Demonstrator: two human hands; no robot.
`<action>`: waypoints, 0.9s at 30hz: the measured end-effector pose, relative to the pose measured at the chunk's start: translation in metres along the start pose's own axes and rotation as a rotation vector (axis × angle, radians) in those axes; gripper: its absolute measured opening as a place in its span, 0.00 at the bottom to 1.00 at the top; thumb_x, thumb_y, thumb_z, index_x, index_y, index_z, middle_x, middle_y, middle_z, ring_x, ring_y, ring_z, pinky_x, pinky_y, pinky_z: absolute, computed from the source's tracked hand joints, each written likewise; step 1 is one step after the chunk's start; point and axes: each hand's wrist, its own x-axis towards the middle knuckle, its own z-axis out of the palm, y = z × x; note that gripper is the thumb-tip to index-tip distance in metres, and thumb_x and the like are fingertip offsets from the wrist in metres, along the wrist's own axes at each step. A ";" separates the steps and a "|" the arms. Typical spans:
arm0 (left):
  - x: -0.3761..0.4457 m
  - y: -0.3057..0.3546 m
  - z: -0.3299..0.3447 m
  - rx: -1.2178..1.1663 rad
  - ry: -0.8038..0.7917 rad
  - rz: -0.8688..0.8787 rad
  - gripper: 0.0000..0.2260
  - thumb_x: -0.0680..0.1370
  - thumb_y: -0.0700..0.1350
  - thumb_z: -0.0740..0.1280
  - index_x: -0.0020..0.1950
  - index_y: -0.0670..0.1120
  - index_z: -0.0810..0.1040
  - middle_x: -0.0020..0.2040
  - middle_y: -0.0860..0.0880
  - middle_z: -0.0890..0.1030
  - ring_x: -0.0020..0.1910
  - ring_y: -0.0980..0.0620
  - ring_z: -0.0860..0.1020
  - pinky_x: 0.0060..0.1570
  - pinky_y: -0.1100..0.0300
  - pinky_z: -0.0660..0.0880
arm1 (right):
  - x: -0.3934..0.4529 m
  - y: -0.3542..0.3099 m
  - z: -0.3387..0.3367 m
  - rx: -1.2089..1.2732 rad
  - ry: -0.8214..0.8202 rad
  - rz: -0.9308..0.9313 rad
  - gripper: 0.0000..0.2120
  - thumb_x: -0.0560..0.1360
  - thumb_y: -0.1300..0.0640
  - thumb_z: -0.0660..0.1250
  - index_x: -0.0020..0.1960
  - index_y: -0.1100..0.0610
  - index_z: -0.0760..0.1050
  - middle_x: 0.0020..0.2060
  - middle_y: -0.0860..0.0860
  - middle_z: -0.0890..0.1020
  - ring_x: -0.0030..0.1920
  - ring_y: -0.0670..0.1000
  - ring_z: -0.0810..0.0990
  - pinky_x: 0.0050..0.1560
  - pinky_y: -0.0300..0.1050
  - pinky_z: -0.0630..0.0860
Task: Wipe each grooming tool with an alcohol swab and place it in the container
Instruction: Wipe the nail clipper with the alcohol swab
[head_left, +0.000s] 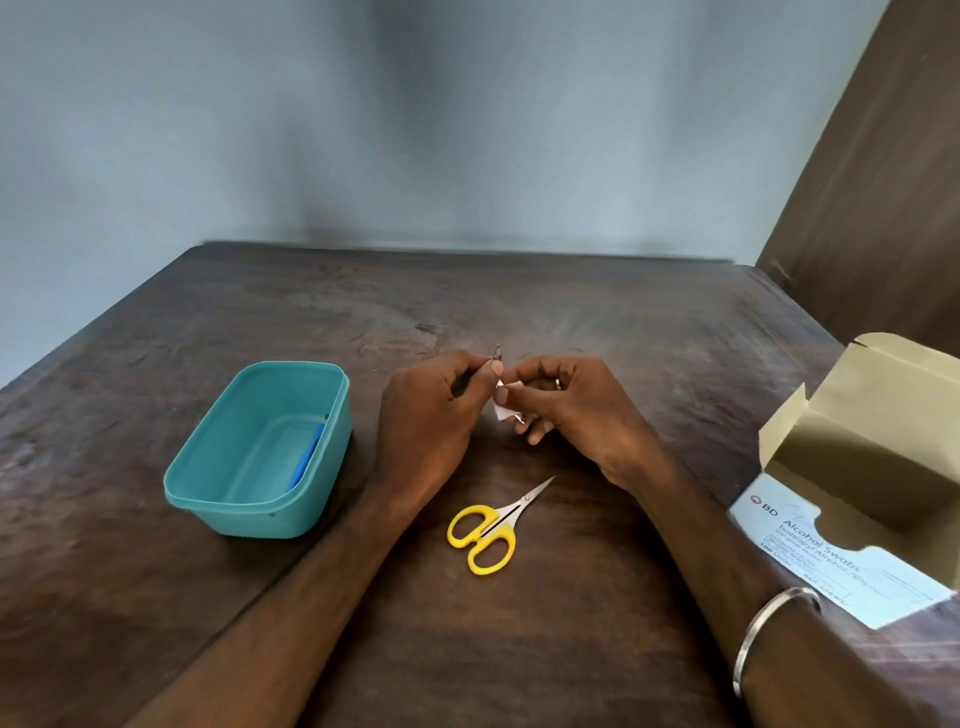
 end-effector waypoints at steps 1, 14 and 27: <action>0.000 0.000 0.000 0.006 -0.004 0.008 0.08 0.80 0.49 0.66 0.54 0.50 0.84 0.42 0.55 0.84 0.40 0.60 0.81 0.42 0.55 0.79 | 0.000 0.000 0.000 0.004 0.004 -0.001 0.07 0.73 0.58 0.76 0.49 0.59 0.84 0.34 0.57 0.85 0.31 0.52 0.81 0.32 0.45 0.79; 0.002 0.000 -0.001 -0.033 -0.025 0.041 0.09 0.81 0.48 0.65 0.54 0.48 0.83 0.45 0.53 0.85 0.43 0.59 0.82 0.44 0.56 0.79 | -0.001 -0.002 0.002 0.020 -0.026 -0.002 0.09 0.73 0.63 0.75 0.52 0.62 0.82 0.38 0.58 0.86 0.34 0.56 0.86 0.33 0.46 0.82; 0.005 -0.005 0.001 -0.061 -0.024 0.025 0.11 0.82 0.50 0.63 0.58 0.49 0.81 0.49 0.54 0.84 0.47 0.59 0.81 0.45 0.52 0.81 | -0.004 -0.006 0.005 0.148 0.008 0.030 0.08 0.72 0.67 0.74 0.50 0.61 0.82 0.40 0.61 0.86 0.39 0.56 0.87 0.42 0.51 0.85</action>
